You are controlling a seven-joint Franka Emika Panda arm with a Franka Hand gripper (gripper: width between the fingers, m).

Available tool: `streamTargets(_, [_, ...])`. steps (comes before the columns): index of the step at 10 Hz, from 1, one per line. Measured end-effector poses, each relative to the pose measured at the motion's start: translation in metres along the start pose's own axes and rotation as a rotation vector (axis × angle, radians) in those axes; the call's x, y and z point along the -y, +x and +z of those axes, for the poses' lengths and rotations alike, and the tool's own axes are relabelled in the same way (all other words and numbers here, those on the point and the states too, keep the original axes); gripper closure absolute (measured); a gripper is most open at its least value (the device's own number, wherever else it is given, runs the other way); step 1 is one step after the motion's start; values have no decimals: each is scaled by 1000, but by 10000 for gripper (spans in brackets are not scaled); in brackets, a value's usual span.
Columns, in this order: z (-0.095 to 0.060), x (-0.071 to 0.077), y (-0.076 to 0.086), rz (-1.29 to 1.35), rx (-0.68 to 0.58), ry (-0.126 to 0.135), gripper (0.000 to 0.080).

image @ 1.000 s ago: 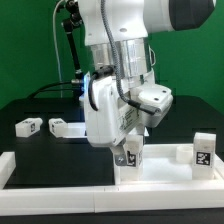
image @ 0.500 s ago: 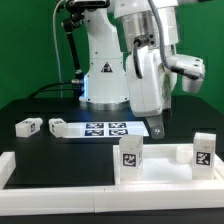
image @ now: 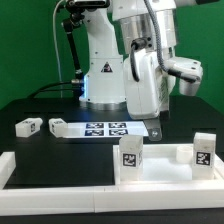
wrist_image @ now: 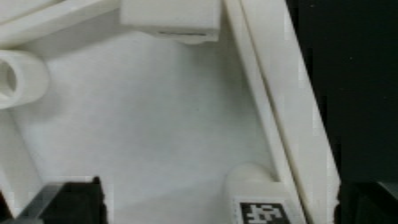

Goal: Assemble square table

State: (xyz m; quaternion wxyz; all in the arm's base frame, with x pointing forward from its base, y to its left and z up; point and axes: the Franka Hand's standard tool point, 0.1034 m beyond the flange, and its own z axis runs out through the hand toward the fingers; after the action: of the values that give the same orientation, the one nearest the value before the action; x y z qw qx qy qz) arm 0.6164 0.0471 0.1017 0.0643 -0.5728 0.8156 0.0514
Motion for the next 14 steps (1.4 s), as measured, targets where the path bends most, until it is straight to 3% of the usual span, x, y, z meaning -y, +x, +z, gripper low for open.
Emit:
streamTargets(1, [0, -2, 0, -7, -1, 6, 150])
streamTargets(2, [1, -15, 3, -33, -8, 47, 150])
streamTargets(3, [5, -38, 9, -51, -19, 60, 150])
streamTargets(4, [11, -58, 12, -74, -29, 37, 150])
streamTargets(5, [14, -71, 12, -90, -36, -45, 150])
streamTargets(6, [14, -70, 11, -88, -34, -57, 150])
streamTargets(10, [16, -70, 12, -102, -36, -53, 150])
streamTargets(11, [17, -72, 16, -173, -40, -38, 150])
streamTargets(13, [21, -82, 22, -278, -50, -44, 150])
streamTargets(14, [24, -88, 19, -311, -59, -70, 150])
